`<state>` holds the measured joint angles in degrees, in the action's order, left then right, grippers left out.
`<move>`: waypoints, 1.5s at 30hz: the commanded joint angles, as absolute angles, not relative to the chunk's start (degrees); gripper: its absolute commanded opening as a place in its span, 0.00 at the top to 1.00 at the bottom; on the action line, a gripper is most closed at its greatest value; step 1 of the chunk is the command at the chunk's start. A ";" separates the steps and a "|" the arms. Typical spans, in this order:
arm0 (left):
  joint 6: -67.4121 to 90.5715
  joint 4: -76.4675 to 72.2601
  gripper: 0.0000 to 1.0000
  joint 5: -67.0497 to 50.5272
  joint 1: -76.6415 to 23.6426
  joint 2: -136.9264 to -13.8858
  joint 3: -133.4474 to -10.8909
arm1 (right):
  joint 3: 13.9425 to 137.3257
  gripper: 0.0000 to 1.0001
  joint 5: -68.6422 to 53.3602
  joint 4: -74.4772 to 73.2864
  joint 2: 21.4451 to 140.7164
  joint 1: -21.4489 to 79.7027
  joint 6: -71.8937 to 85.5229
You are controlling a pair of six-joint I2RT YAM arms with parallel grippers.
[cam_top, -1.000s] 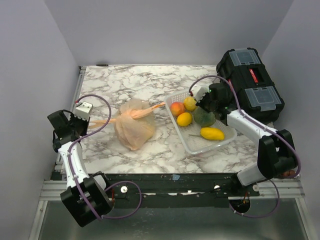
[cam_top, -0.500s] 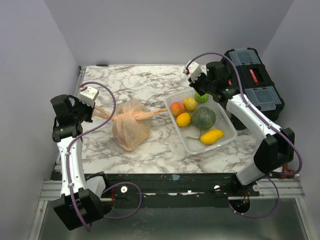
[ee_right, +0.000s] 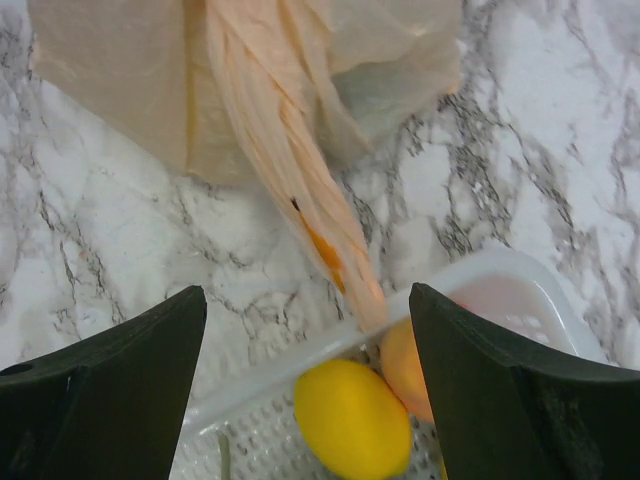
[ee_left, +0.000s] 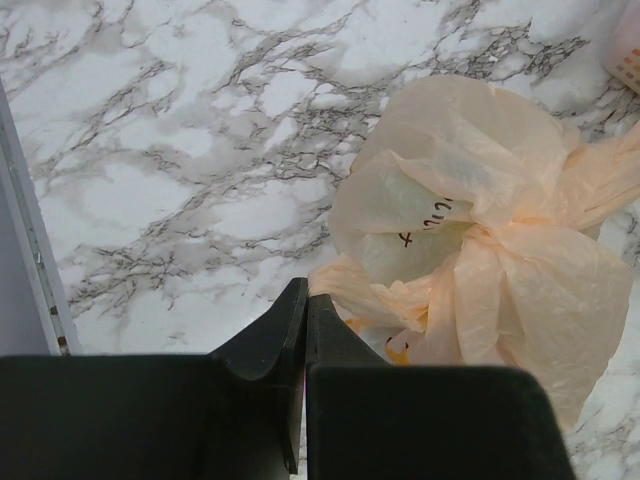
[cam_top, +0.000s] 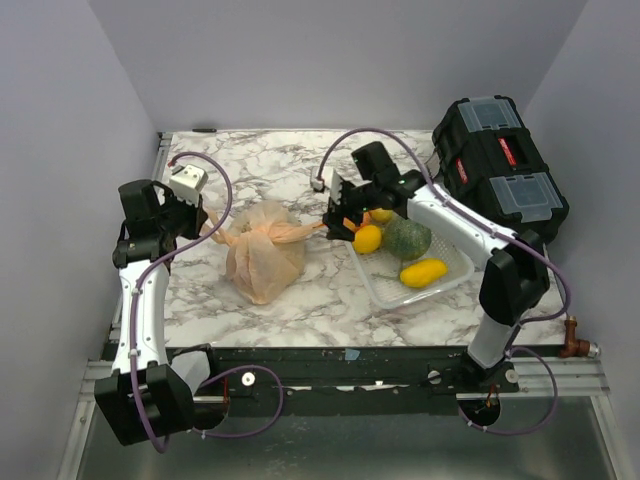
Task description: Place the fake fruits into the plastic bag and tie a complex knot
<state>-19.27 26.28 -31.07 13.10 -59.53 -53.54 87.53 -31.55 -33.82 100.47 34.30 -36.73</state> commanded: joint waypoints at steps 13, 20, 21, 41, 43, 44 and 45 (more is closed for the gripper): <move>-13.35 23.93 1.00 -32.44 13.10 -63.18 -57.80 | 86.62 0.99 -13.57 -14.10 107.58 40.78 -37.87; -10.99 22.42 1.00 -31.63 13.13 -71.07 -66.43 | 94.38 0.99 -8.09 -11.70 110.53 36.53 -36.92; -10.99 22.39 1.00 -31.47 13.10 -72.61 -67.47 | 95.19 0.99 -8.22 -12.59 111.25 35.90 -37.30; -6.87 25.15 0.03 -33.44 13.15 -76.40 -70.53 | 101.53 0.22 -8.44 -19.93 112.34 35.24 -31.90; -7.88 29.09 0.02 -33.76 13.39 -74.63 -72.29 | 101.05 0.11 -10.17 -22.58 109.43 35.24 -30.57; -8.70 32.19 0.02 -34.08 13.37 -74.09 -73.56 | 100.72 0.04 -10.57 -23.71 107.66 35.24 -29.63; -9.21 35.32 0.02 -34.19 13.36 -73.48 -75.08 | 100.49 0.02 -11.26 -24.70 106.19 35.26 -28.80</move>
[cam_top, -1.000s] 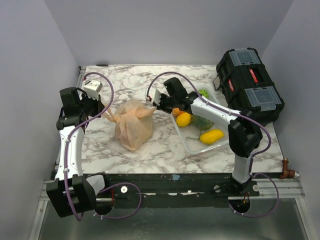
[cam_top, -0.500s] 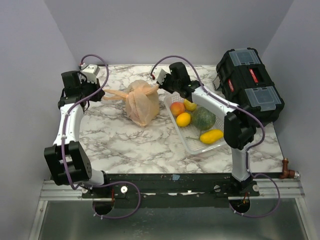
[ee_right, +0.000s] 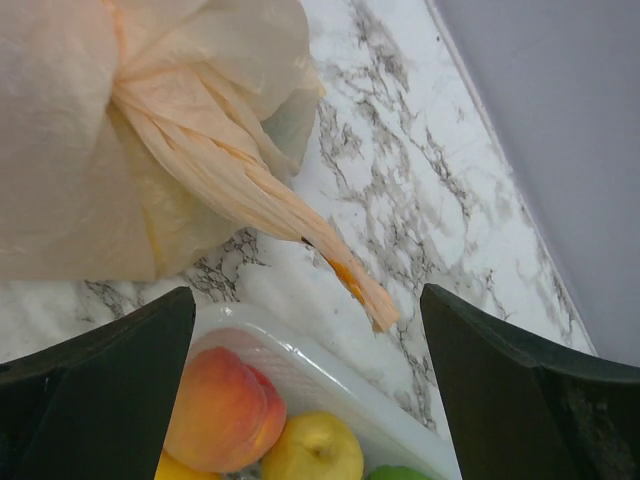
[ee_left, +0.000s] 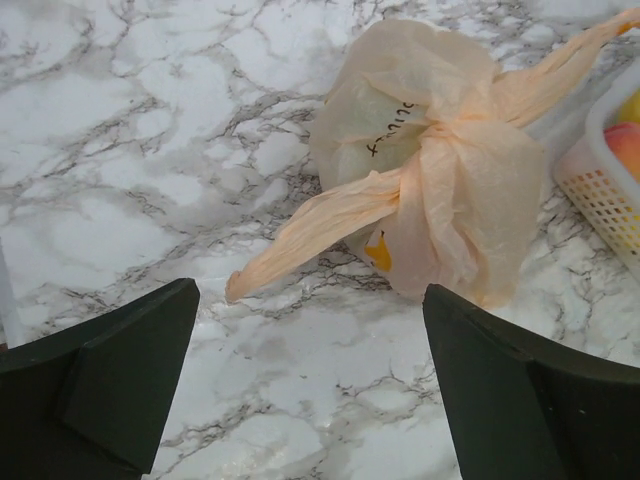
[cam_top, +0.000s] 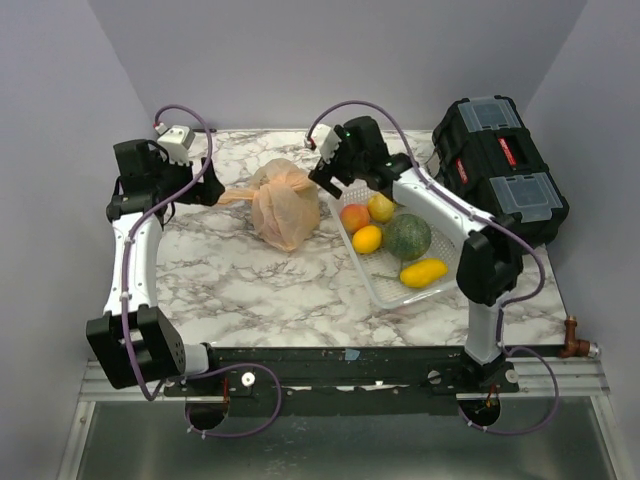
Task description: Place the fake fruits into the plastic bag and tie a complex knot
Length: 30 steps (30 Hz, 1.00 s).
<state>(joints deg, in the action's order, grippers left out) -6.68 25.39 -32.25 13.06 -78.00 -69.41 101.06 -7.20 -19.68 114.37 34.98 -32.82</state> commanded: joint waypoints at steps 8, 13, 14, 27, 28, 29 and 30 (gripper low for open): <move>-13.57 55.34 0.02 -33.85 12.40 -72.64 -85.50 | 94.60 0.00 -17.17 -29.27 92.10 29.82 -18.07; -12.13 55.39 0.02 -31.45 10.67 -68.21 -83.27 | 85.81 0.00 -20.56 -29.19 81.33 20.78 -13.89; -11.51 54.93 0.02 -30.37 9.84 -67.30 -82.47 | 83.61 0.00 -21.20 -29.16 79.34 19.07 -13.03; -3.72 48.75 0.02 -26.85 -2.06 -66.57 -73.20 | 62.07 0.00 -30.16 -26.15 57.24 -0.63 -3.24; -3.18 47.84 0.02 -26.83 -2.32 -66.38 -72.79 | 61.61 0.00 -30.51 -26.17 56.89 -1.69 -2.98; -2.71 47.62 0.02 -26.81 -2.43 -66.33 -72.83 | 61.29 0.00 -30.86 -26.32 56.69 -2.20 -2.90; -2.48 47.74 0.02 -26.91 -2.48 -66.41 -73.31 | 61.03 0.00 -31.17 -26.48 56.54 -2.64 -2.98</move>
<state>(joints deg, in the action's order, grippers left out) -5.96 49.89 -28.12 -1.28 -66.74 -73.36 62.72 -27.14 -27.03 57.32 -0.69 -5.30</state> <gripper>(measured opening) 0.984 0.998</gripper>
